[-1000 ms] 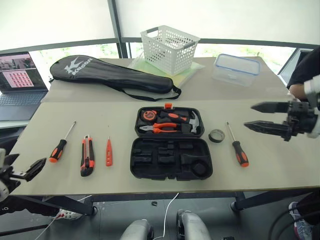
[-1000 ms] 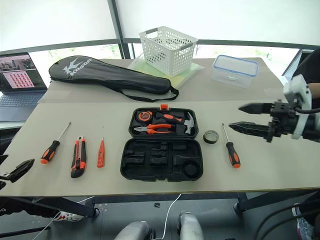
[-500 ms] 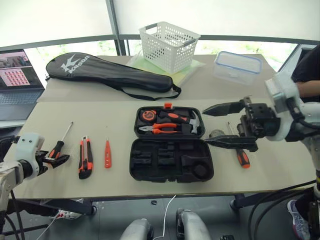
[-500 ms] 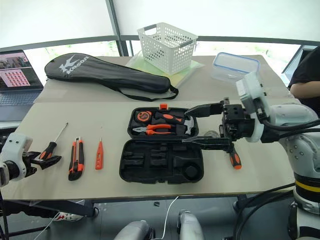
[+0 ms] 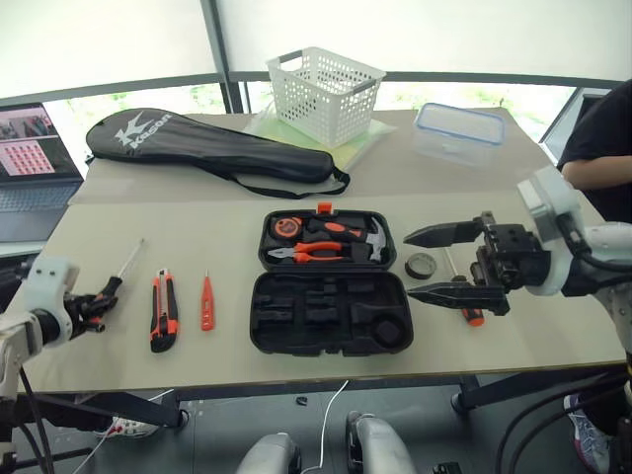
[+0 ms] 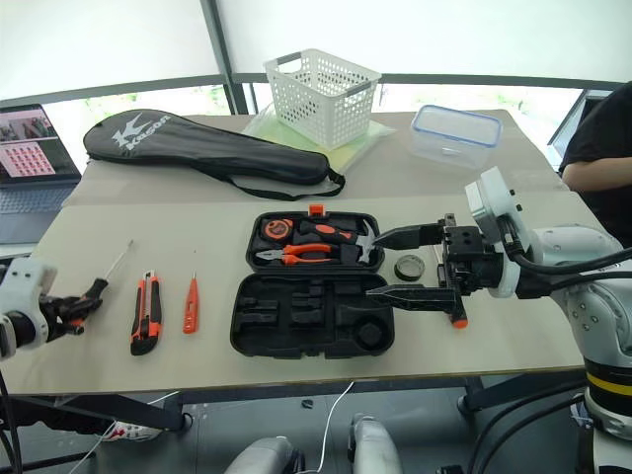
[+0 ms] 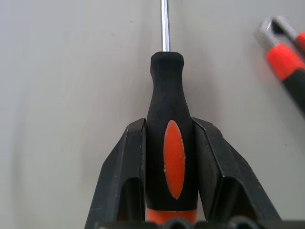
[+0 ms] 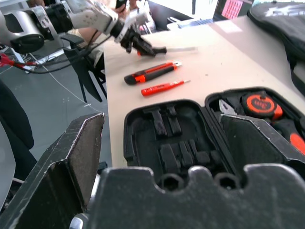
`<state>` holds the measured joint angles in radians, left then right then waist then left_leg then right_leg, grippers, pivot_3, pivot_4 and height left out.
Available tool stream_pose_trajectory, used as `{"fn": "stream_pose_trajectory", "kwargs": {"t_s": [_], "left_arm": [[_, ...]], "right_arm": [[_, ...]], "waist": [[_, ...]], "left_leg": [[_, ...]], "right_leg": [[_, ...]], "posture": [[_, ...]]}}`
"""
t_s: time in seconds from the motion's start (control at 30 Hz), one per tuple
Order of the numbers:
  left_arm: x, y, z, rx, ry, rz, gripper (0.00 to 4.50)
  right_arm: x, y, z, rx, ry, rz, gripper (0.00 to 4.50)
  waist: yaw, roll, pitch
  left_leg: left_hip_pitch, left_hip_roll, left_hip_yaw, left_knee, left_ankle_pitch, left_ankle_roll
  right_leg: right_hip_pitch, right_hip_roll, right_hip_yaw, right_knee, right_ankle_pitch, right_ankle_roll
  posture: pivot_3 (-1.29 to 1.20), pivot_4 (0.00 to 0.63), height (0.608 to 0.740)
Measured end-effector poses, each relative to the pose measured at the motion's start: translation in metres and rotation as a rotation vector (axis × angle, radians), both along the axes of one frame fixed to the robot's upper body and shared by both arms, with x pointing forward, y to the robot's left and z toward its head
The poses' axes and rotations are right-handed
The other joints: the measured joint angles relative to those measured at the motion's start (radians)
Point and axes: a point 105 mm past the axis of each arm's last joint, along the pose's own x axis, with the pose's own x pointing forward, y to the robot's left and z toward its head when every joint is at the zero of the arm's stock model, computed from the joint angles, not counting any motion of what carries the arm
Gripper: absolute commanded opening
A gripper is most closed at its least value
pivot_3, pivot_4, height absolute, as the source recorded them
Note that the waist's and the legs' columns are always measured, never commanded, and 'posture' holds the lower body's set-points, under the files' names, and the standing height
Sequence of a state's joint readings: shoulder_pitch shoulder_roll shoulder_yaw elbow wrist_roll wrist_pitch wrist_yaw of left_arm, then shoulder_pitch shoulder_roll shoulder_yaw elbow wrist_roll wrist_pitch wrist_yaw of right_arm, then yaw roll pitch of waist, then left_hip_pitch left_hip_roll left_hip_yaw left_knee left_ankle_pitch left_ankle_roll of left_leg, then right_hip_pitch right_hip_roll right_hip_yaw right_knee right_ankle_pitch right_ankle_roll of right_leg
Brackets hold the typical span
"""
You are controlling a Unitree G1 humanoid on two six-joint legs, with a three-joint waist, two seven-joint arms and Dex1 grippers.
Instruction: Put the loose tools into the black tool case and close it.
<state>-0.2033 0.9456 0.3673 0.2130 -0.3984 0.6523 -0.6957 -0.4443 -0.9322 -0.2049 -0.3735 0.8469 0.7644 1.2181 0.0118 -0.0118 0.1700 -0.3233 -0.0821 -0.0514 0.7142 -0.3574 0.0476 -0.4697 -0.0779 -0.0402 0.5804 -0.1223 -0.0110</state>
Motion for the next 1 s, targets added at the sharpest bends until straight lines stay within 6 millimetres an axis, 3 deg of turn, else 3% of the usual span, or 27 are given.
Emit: {"fn": "stream_pose_trajectory", "kwargs": {"t_s": [0.03, 0.1, 0.17, 0.2, 0.37, 0.47, 0.57, 0.7, 0.83, 1.0], "left_arm": [[0.005, -0.013, 0.012, 0.006, -0.042, -0.069, 0.89], [0.015, -0.077, 0.055, 0.052, -0.172, -0.408, 0.89], [0.014, -0.123, 0.076, 0.096, -0.227, -0.646, 0.89], [0.013, -0.132, 0.079, 0.107, -0.232, -0.69, 0.89], [0.011, -0.188, 0.046, 0.254, -0.112, -1.044, 0.89], [0.021, -0.222, 0.03, 0.289, -0.1, -1.193, 0.89], [0.025, -0.249, 0.024, 0.325, -0.113, -1.31, 0.89], [0.028, -0.269, 0.01, 0.341, -0.085, -1.369, 0.89], [0.04, -0.265, -0.007, 0.395, -0.029, -1.323, 0.89], [0.045, -0.266, -0.007, 0.421, -0.029, -1.312, 0.89]], "right_arm": [[-0.001, -0.001, -0.001, -0.006, 0.002, -0.003, 4.5], [-0.008, -0.006, -0.008, -0.039, 0.032, -0.005, 4.5], [-0.012, -0.005, -0.01, -0.038, 0.034, 0.002, 4.5], [-0.012, -0.005, -0.01, -0.039, 0.034, -0.001, 4.5], [-0.014, -0.01, -0.022, -0.061, 0.051, -0.046, 4.5], [-0.016, -0.012, -0.028, -0.072, 0.058, -0.067, 4.5], [-0.017, -0.012, -0.029, -0.075, 0.051, -0.085, 4.5], [-0.016, -0.012, -0.028, -0.077, 0.035, -0.111, 4.5], [-0.015, -0.011, -0.028, -0.075, 0.026, -0.134, 4.5], [-0.015, -0.009, -0.028, -0.064, 0.018, -0.144, 4.5]], "waist": [[0.003, 0.0, 0.0], [0.018, -0.001, -0.001], [0.015, -0.001, -0.001], [0.013, -0.001, -0.001], [-0.01, -0.001, -0.001], [0.0, -0.001, 0.0], [0.002, -0.001, 0.0], [0.0, -0.001, 0.0], [0.001, -0.001, 0.0], [0.005, -0.002, 0.0]], "left_leg": [[-0.001, 0.0, 0.0, 0.001, 0.0, 0.0], [-0.007, -0.001, -0.001, 0.005, 0.0, 0.0], [-0.007, -0.003, -0.001, 0.006, 0.0, 0.001], [-0.007, -0.004, -0.001, 0.006, 0.0, 0.001], [-0.006, -0.004, 0.001, 0.005, 0.0, 0.001], [-0.008, -0.003, 0.001, 0.008, 0.0, 0.001], [-0.01, -0.002, 0.0, 0.011, 0.0, 0.002], [-0.01, -0.001, 0.001, 0.014, 0.0, 0.003], [-0.011, 0.0, 0.001, 0.014, 0.0, 0.003], [-0.012, 0.0, 0.001, 0.016, -0.001, 0.005]], "right_leg": [[0.0, 0.0, 0.0, 0.0, 0.0, 0.0], [-0.002, -0.001, -0.001, -0.001, 0.001, 0.001], [-0.003, -0.002, -0.001, -0.001, 0.001, 0.002], [-0.003, -0.003, -0.001, -0.001, 0.002, 0.003], [-0.004, -0.002, 0.001, -0.002, 0.002, 0.002], [-0.003, -0.001, 0.001, -0.001, 0.003, 0.0], [-0.002, -0.001, 0.002, -0.001, 0.004, 0.001], [-0.003, 0.0, 0.002, -0.001, 0.004, 0.001], [-0.003, 0.001, 0.002, -0.001, 0.005, 0.001], [-0.003, 0.0, 0.002, -0.001, 0.005, 0.002]], "posture": [[0.0, 0.15, 0.74], [0.0, 0.15, 0.74], [0.0, 0.15, 0.74], [0.0, 0.15, 0.74], [0.0, 0.15, 0.74], [0.0, 0.15, 0.74], [0.0, 0.15, 0.74], [0.0, 0.15, 0.74], [0.0, 0.15, 0.74], [0.0, 0.15, 0.74]]}}
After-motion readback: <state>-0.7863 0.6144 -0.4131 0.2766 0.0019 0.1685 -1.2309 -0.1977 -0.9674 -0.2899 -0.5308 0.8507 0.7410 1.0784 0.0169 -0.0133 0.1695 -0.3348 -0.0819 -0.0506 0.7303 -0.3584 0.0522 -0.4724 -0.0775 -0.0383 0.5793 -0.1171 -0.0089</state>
